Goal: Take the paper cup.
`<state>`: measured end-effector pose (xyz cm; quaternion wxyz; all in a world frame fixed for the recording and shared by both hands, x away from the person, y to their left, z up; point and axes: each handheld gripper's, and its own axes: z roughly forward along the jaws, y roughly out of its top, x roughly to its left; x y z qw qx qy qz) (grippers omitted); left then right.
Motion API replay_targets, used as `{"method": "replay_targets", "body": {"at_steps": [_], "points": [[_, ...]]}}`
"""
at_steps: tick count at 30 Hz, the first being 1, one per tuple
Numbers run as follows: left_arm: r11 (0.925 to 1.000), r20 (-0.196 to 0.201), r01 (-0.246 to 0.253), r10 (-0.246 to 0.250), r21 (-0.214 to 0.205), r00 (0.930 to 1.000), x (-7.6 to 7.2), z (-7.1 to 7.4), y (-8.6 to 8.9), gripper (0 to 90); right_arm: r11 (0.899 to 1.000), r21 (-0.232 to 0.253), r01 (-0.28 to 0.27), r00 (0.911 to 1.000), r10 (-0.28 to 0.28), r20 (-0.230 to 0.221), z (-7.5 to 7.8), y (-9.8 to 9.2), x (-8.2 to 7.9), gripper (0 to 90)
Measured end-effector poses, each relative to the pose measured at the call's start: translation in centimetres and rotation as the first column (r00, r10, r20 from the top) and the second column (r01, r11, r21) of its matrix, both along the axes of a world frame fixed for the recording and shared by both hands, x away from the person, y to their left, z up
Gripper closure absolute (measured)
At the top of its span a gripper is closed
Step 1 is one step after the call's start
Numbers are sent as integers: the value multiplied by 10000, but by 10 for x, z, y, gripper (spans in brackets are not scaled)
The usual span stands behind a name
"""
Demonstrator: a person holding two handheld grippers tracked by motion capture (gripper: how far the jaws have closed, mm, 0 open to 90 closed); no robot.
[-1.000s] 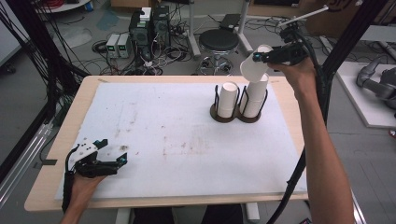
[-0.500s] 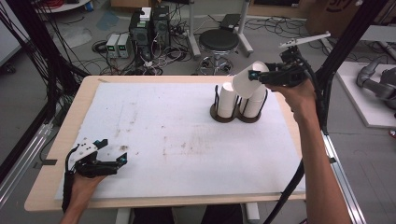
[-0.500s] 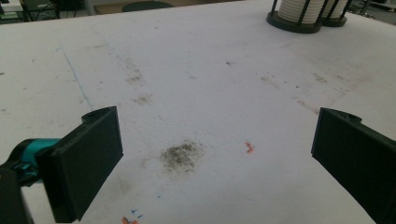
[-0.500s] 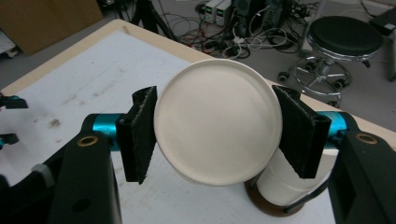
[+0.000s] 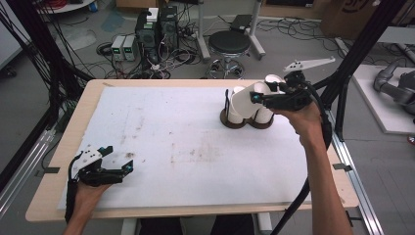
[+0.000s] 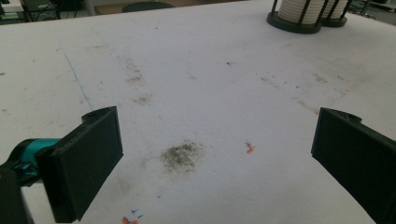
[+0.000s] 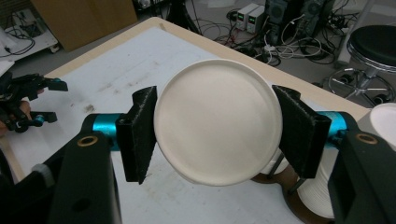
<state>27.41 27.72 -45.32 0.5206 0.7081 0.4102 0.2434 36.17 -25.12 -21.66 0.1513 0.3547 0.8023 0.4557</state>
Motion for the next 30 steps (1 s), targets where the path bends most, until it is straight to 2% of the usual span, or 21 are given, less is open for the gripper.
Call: {"method": "replay_targets", "body": {"at_steps": [18, 30], "points": [[10000, 85, 11, -11, -36, 10000, -1, 0, 1, 19, 9958, 489, -771, 9970, 768, 76, -40, 16, -17, 362], [10000, 93, 78, -78, -42, 9999, -1, 0, 1, 19, 9888, 773, -1273, 9911, 1238, 484, -64, 20, -31, 362]]}}
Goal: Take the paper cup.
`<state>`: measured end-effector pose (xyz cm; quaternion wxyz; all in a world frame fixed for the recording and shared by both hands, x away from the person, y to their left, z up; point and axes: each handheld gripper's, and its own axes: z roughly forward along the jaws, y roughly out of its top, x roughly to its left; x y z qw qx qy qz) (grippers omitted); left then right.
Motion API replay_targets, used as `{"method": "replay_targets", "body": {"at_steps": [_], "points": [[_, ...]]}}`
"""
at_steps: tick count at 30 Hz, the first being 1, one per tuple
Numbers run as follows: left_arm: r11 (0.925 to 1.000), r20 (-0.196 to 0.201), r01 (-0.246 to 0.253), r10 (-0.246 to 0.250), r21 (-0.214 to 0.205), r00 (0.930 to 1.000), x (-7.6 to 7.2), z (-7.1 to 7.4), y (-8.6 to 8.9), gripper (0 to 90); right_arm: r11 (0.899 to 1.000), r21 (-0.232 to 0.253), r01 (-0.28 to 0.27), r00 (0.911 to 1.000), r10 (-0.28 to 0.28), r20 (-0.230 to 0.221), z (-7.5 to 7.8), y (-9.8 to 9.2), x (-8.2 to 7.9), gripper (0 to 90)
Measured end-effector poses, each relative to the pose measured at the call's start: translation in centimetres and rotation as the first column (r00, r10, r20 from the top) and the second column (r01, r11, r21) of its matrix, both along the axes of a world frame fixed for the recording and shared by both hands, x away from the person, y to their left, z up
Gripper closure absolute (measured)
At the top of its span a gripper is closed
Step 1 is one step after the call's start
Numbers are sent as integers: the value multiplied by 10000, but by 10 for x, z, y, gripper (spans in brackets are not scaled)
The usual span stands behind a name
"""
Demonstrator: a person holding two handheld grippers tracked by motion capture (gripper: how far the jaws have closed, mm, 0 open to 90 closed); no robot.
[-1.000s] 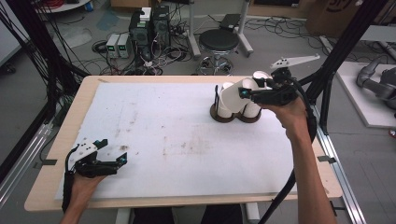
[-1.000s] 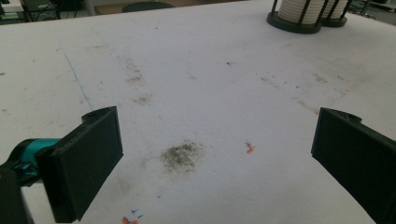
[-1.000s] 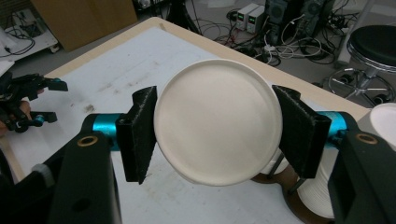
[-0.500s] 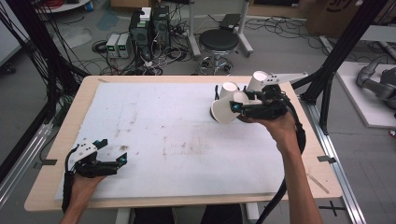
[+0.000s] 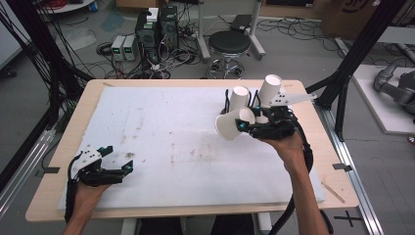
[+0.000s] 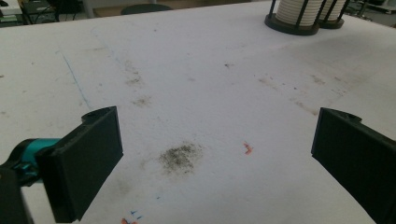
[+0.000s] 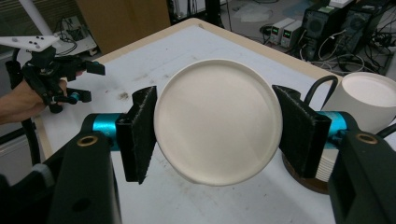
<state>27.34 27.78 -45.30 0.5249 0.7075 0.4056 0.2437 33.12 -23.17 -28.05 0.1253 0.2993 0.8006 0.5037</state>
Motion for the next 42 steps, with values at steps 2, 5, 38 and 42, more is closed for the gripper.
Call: {"method": "replay_targets", "body": {"at_steps": [2, 5, 38, 42], "points": [[10000, 24, -17, 17, 4, 10000, 0, 0, 0, 19, 10000, 21, -23, 10000, 23, -4, -5, 0, -1, 362], [10000, 23, -3, 3, -4, 10000, -1, 0, 0, 19, 10000, 69, -36, 10000, 36, 53, -12, 0, -3, 362], [10000, 47, -23, 23, -36, 10000, -1, 0, 0, 19, 9992, 361, -161, 9991, 146, 402, -38, -2, -9, 361], [10000, 51, -13, 13, -38, 10000, -1, 0, 1, 19, 9993, 331, -185, 9990, 171, 409, -39, -2, -9, 361]]}}
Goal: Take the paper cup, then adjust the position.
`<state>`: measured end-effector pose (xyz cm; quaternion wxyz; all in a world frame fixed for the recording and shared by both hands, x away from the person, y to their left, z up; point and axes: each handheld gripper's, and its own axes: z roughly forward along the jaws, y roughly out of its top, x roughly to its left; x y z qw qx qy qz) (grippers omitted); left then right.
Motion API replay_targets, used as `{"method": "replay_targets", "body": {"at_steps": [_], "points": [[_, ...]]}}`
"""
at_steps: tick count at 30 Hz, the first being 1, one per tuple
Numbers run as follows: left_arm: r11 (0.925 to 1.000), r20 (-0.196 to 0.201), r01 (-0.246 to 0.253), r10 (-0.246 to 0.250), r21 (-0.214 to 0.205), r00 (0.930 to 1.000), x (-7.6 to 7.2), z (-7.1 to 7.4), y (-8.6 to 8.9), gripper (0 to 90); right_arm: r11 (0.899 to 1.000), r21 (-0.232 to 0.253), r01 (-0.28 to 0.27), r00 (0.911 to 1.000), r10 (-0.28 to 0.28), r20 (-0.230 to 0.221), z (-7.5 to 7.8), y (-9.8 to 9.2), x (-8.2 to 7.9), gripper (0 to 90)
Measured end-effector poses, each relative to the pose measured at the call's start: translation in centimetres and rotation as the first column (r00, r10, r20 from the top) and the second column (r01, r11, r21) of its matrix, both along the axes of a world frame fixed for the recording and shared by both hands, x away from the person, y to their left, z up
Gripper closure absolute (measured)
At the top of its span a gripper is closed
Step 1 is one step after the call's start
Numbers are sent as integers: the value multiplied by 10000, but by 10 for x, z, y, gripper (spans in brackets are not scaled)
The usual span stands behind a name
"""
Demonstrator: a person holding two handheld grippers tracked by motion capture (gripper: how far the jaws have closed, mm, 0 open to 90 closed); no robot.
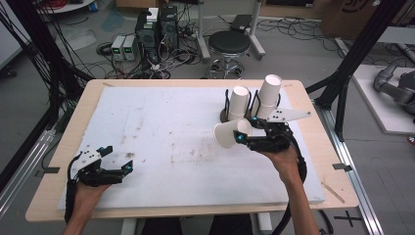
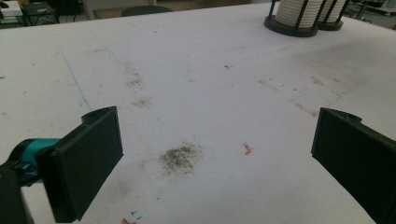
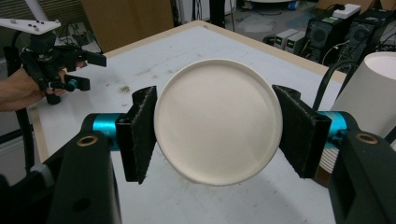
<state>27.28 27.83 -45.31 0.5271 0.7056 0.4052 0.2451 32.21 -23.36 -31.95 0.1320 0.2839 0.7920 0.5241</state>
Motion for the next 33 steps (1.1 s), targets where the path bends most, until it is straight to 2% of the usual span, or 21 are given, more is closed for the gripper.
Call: {"method": "replay_targets", "body": {"at_steps": [9, 15, 21, 23, 27, 33], "points": [[10000, 48, -4, 4, -76, 10000, 0, 0, 0, 19, 10000, 0, 5, 10000, -5, -60, -2, -1, 2, 361], [9994, -22, 196, -197, -278, 9998, 1, 1, 2, 19, 10000, 73, -8, 10000, 8, -22, -2, -5, 4, 361], [9965, 277, 718, -707, -432, 9971, 6, 16, 1, 18, 9997, 189, -176, 9998, 176, -41, -1, -6, 8, 361], [9940, 380, 1011, -995, -428, 9943, 8, 21, -2, 19, 9995, 176, -251, 9997, 252, -77, 0, -4, 10, 361], [9856, 300, 1609, -1595, -520, 9867, 11, 29, -7, 19, 9989, 159, -435, 9990, 437, -92, 0, 1, 13, 361], [9645, 277, 2487, -2472, -886, 9686, 18, 45, -12, 19, 9966, 212, -792, 9967, 795, -146, 1, 9, 17, 361]]}}
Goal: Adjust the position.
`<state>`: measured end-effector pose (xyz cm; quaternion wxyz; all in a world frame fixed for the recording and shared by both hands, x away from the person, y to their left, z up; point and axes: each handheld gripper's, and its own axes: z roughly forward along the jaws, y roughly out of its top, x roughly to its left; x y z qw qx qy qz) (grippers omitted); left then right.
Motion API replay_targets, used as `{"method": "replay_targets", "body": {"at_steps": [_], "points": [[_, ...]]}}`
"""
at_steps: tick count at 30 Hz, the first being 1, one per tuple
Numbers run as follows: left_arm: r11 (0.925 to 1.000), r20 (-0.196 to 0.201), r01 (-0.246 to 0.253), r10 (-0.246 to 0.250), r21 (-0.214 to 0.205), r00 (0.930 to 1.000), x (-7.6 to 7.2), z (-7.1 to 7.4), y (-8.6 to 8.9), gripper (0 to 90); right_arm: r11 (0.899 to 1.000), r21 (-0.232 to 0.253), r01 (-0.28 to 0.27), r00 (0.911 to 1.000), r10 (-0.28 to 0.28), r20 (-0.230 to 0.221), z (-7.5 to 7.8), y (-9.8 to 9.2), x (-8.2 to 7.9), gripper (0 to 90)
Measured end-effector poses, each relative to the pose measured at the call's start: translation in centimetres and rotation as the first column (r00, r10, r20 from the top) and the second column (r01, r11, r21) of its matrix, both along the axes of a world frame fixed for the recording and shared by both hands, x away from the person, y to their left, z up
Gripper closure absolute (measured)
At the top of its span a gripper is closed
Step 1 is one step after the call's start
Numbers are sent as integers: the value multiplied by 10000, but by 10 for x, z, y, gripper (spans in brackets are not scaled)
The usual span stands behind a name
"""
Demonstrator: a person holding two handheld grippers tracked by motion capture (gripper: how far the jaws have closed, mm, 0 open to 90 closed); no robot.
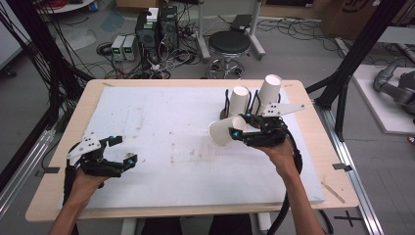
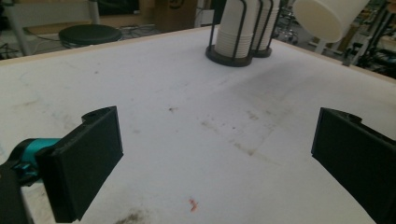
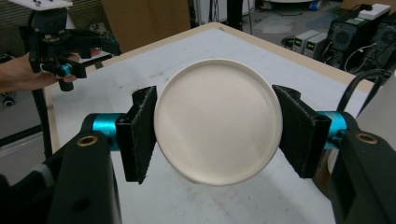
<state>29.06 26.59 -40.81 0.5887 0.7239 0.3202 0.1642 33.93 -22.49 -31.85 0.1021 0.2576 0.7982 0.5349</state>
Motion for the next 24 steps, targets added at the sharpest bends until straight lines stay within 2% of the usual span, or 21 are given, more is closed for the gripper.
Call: {"method": "replay_targets", "body": {"at_steps": [4, 10, 16, 22, 24], "points": [[9972, -84, 726, -727, -158, 9973, 6, 11, -5, 18, 9998, 50, -215, 9998, 215, 11, 1, 4, 3, 361], [9824, -296, 1835, -1846, -341, 9824, 15, 23, -17, 19, 9979, 242, -600, 9982, 601, -43, 1, 7, 7, 361], [9584, -355, 2801, -2822, -552, 9587, 22, 28, -33, 19, 9939, 418, -1018, 9947, 1022, -71, 1, 12, 8, 361], [9355, -229, 3492, -3507, -536, 9362, 31, 31, -48, 19, 9896, 484, -1353, 9907, 1359, -88, 2, 20, 8, 361], [9238, -97, 3772, -3786, -650, 9255, 34, 33, -53, 19, 9884, 482, -1443, 9894, 1449, -87, 2, 22, 8, 361]]}}
